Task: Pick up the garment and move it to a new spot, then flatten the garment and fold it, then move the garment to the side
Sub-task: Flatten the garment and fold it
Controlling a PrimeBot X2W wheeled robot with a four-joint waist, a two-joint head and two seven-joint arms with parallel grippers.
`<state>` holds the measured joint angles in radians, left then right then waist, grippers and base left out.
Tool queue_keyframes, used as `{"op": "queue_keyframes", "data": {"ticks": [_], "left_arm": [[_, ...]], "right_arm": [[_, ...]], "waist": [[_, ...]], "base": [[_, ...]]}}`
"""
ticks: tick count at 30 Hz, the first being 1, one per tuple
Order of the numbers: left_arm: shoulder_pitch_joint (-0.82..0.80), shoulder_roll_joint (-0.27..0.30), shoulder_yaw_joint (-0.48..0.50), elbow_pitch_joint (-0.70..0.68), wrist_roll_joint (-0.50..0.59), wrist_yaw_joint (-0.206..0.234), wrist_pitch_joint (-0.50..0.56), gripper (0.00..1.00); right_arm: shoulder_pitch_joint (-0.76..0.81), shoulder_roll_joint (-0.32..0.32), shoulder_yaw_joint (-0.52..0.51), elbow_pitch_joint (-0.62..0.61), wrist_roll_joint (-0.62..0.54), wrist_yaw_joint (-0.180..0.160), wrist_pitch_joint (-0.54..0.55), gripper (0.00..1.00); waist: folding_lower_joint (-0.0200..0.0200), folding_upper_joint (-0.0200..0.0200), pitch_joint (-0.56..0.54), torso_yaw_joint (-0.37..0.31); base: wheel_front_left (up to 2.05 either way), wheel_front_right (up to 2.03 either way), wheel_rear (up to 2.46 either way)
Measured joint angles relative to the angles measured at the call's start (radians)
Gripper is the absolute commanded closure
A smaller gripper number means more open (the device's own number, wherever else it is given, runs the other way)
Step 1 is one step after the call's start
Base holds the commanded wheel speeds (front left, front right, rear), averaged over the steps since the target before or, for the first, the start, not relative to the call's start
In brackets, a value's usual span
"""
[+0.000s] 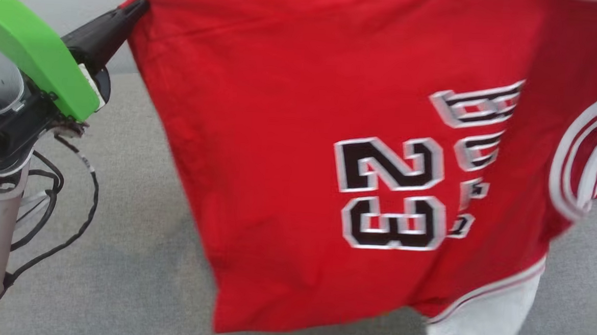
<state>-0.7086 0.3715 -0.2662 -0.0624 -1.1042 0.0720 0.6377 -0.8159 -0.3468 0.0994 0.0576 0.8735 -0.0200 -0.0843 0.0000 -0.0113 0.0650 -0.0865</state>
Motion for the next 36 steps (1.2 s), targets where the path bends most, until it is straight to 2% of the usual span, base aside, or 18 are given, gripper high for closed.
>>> {"op": "queue_keyframes", "data": {"ticks": [3,5,7,9,12,15,19,23,26,31,36], "left_arm": [[0.000,0.008,0.007,0.077,0.033,0.019,-0.002,1.00],[-0.018,0.017,0.023,0.121,0.100,0.021,-0.048,1.00],[-0.094,-0.001,0.083,0.124,0.125,0.027,-0.122,1.00],[-0.216,-0.043,0.125,0.100,0.118,0.027,-0.173,1.00],[-0.285,-0.076,0.091,0.080,0.117,0.015,-0.180,1.00],[-0.199,-0.063,0.008,0.121,0.116,-0.003,-0.131,1.00],[0.028,-0.032,-0.075,0.214,0.122,-0.003,-0.071,1.00],[0.158,-0.030,-0.123,0.259,0.122,-0.019,-0.057,1.00],[0.252,-0.035,-0.155,0.289,0.123,-0.038,-0.059,1.00],[0.333,-0.083,-0.155,0.295,0.102,-0.069,-0.120,1.00],[0.341,-0.119,-0.117,0.284,0.097,-0.103,-0.227,1.00]], "right_arm": [[-0.001,0.027,0.110,0.096,-0.035,0.000,0.045,1.00],[-0.028,0.051,0.143,0.135,-0.088,-0.001,0.035,1.00],[-0.125,0.092,0.093,0.134,-0.097,-0.028,-0.031,1.00],[-0.254,0.114,0.034,0.106,-0.090,-0.038,-0.085,1.00],[-0.300,0.096,0.048,0.110,-0.081,-0.013,-0.093,1.00],[-0.159,0.089,0.107,0.187,-0.076,0.002,-0.034,1.00],[0.093,0.091,0.119,0.291,-0.019,0.005,0.012,1.00],[0.248,0.104,0.128,0.348,0.009,0.015,0.019,1.00],[0.364,0.136,0.147,0.386,0.020,0.034,0.016,1.00],[0.421,0.183,0.147,0.397,0.050,0.084,-0.035,1.00],[0.453,0.176,0.111,0.328,0.086,0.130,-0.105,1.00]], "waist": [[0.0000,0.0000,0.018,0.002],[0.0001,0.0000,0.031,0.002],[0.0001,0.0000,0.042,0.000],[0.0000,0.0000,0.053,-0.002],[0.0000,0.0000,0.066,-0.005],[0.0000,0.0000,0.073,-0.008],[0.0000,0.0000,0.086,-0.013],[0.0000,0.0000,0.097,-0.019],[0.0000,0.0000,0.108,-0.028],[0.0000,0.0000,0.124,-0.049],[0.0000,0.0000,0.121,-0.053]], "base": [[0.00,0.00,0.00],[0.00,0.00,0.00],[0.00,0.00,0.00],[0.00,0.00,0.00],[0.00,0.00,0.00],[0.00,0.00,0.00],[0.00,0.00,0.00],[0.00,0.00,0.00],[0.00,0.00,0.00],[0.00,0.00,0.00],[0.00,0.00,0.00]]}}
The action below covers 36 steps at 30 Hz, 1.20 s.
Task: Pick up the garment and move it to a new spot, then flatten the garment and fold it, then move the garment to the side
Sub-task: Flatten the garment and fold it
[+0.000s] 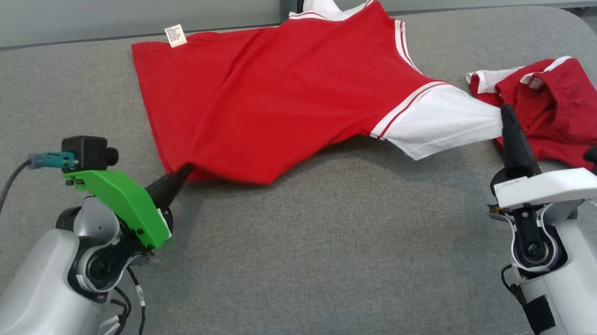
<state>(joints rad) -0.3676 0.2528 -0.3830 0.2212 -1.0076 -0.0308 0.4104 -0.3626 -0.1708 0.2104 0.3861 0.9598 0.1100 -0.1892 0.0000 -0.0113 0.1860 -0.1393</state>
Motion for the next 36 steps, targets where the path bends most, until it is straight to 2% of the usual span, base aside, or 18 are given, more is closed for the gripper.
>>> {"op": "queue_keyframes", "data": {"ticks": [6,10,15,22,25,27,31,32,36], "left_arm": [[0.051,-0.010,0.087,-0.013,-0.003,-0.018,-0.132,1.00],[0.145,-0.005,0.119,-0.021,-0.021,-0.022,-0.184,1.00],[0.255,0.012,0.145,-0.067,-0.031,-0.023,-0.237,1.00],[0.380,0.008,0.123,-0.140,-0.028,-0.031,-0.272,1.00],[0.420,-0.007,0.122,-0.140,-0.026,-0.031,-0.296,1.00],[0.441,-0.003,0.108,-0.139,0.012,-0.030,-0.309,1.00],[0.467,-0.010,0.073,-0.125,0.049,-0.029,-0.333,1.00],[0.471,-0.023,0.055,-0.106,0.069,-0.029,-0.349,1.00],[0.476,-0.032,0.052,-0.073,0.094,-0.011,-0.378,1.00]], "right_arm": [[0.072,-0.035,-0.027,-0.134,0.029,0.013,-0.036,1.00],[0.167,-0.075,0.002,-0.179,0.022,0.013,-0.032,1.00],[0.280,-0.088,0.061,-0.223,0.018,0.013,-0.006,1.00],[0.416,-0.139,0.074,-0.313,0.042,0.013,0.028,1.00],[0.461,-0.147,0.084,-0.321,0.056,0.013,0.043,1.00],[0.487,-0.147,0.085,-0.313,0.061,0.013,0.047,1.00],[0.525,-0.147,0.089,-0.256,0.053,0.011,0.047,1.00],[0.548,-0.141,0.082,-0.229,0.053,0.001,0.035,1.00],[0.579,-0.126,0.094,-0.193,0.048,-0.008,0.030,1.00]], "waist": [[0.0000,0.0000,-0.036,0.013],[0.0000,0.0000,-0.070,0.013],[0.0000,0.0000,-0.107,-0.005],[0.0000,0.0000,-0.143,-0.034],[0.0000,0.0000,-0.155,-0.038],[0.0000,0.0000,-0.163,-0.038],[0.0000,0.0000,-0.174,-0.034],[0.0000,0.0000,-0.176,-0.027],[0.0000,0.0000,-0.178,-0.012]], "base": [[0.00,0.00,0.00],[0.00,0.00,0.00],[0.00,0.00,0.00],[0.00,0.00,0.00],[0.00,0.00,0.00],[0.00,0.00,0.00],[0.00,0.00,0.00],[0.00,0.00,0.00],[0.00,0.00,0.00]]}}
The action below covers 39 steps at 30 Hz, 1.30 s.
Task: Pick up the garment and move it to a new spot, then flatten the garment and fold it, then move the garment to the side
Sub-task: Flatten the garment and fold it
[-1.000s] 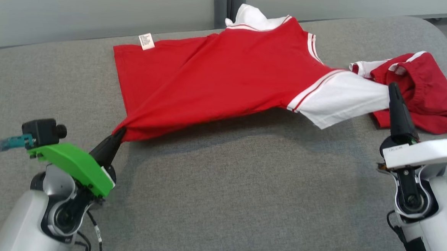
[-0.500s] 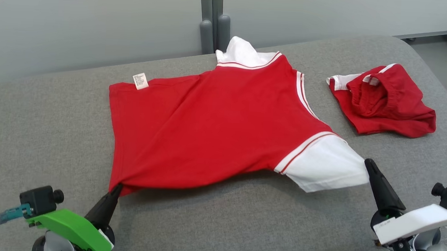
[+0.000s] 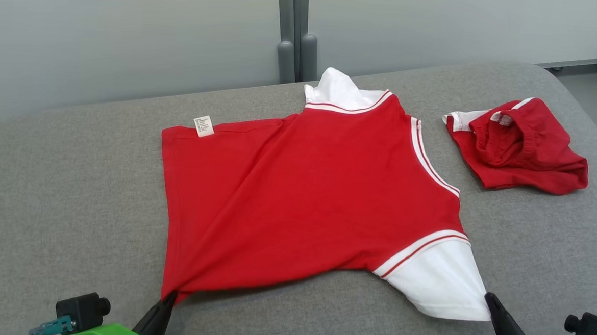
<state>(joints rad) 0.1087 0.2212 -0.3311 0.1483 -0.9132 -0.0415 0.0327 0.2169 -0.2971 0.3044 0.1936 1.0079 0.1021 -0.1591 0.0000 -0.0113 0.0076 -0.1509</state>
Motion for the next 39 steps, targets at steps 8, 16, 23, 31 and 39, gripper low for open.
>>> {"op": "queue_keyframes", "data": {"ticks": [8,16,23,31,39], "left_arm": [[0.030,0.004,-0.024,0.062,0.015,0.015,-0.002,1.00],[0.010,0.006,-0.029,0.128,0.046,0.025,0.009,0.69],[-0.013,-0.017,-0.023,0.137,0.048,0.025,-0.029,0.00],[-0.011,-0.017,0.014,0.126,0.055,0.034,-0.099,0.00],[-0.006,-0.012,0.040,0.067,0.076,0.043,-0.167,0.00]], "right_arm": [[-0.002,0.041,0.023,0.066,-0.025,-0.016,-0.021,1.00],[-0.030,0.049,0.016,0.131,-0.042,-0.017,-0.044,1.00],[-0.049,0.071,0.016,0.161,-0.050,-0.016,-0.056,0.42],[-0.046,0.066,-0.008,0.189,-0.056,-0.015,-0.071,0.00],[-0.044,0.026,-0.038,0.189,-0.087,-0.015,-0.079,0.00]], "waist": [[0.0000,0.0000,0.007,-0.003],[0.0000,0.0000,0.017,-0.001],[0.0000,0.0000,0.027,0.002],[0.0000,0.0000,0.038,0.005],[0.0000,0.0000,0.043,0.006]], "base": [[0.00,0.00,0.00],[0.00,0.00,0.00],[0.00,0.00,0.00],[0.00,0.00,0.00],[0.00,0.00,0.00]]}}
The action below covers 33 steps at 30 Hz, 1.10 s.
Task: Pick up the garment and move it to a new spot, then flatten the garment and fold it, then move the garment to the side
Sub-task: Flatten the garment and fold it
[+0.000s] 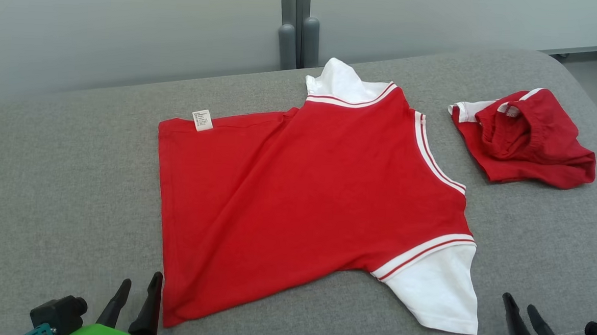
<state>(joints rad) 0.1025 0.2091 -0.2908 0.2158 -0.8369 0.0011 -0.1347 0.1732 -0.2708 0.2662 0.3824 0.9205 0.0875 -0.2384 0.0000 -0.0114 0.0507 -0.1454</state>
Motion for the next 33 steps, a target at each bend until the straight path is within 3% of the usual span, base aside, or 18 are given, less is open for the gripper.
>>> {"op": "queue_keyframes", "data": {"ticks": [5,11,19,26,33], "left_arm": [[-0.004,-0.007,0.005,-0.044,0.019,0.000,-0.056,0.00],[-0.026,-0.023,0.008,-0.090,0.069,0.014,-0.090,0.00],[-0.042,-0.037,0.015,-0.110,0.167,0.061,-0.109,0.00],[-0.042,-0.044,0.015,-0.124,0.239,0.082,-0.114,0.00],[-0.030,-0.065,0.039,-0.134,0.266,0.095,-0.114,0.00]], "right_arm": [[-0.031,-0.036,-0.029,-0.032,-0.066,-0.002,-0.005,0.00],[-0.133,-0.083,-0.078,-0.108,-0.194,-0.034,-0.012,0.00],[-0.194,-0.050,-0.156,-0.240,-0.295,-0.080,-0.013,0.00],[-0.201,-0.035,-0.101,-0.302,-0.439,-0.098,-0.013,0.00],[-0.168,0.016,-0.073,-0.321,-0.489,-0.119,-0.013,0.00]], "waist": [[0.0000,0.0000,-0.009,-0.004],[0.0000,0.0000,-0.036,-0.013],[0.0000,0.0000,-0.056,-0.002],[0.0000,0.0000,-0.071,0.023],[0.0000,0.0001,-0.082,0.051]], "base": [[0.00,0.00,0.00],[0.00,0.00,0.00],[0.00,0.00,0.00],[0.00,0.00,0.00],[0.00,0.00,0.00]]}}
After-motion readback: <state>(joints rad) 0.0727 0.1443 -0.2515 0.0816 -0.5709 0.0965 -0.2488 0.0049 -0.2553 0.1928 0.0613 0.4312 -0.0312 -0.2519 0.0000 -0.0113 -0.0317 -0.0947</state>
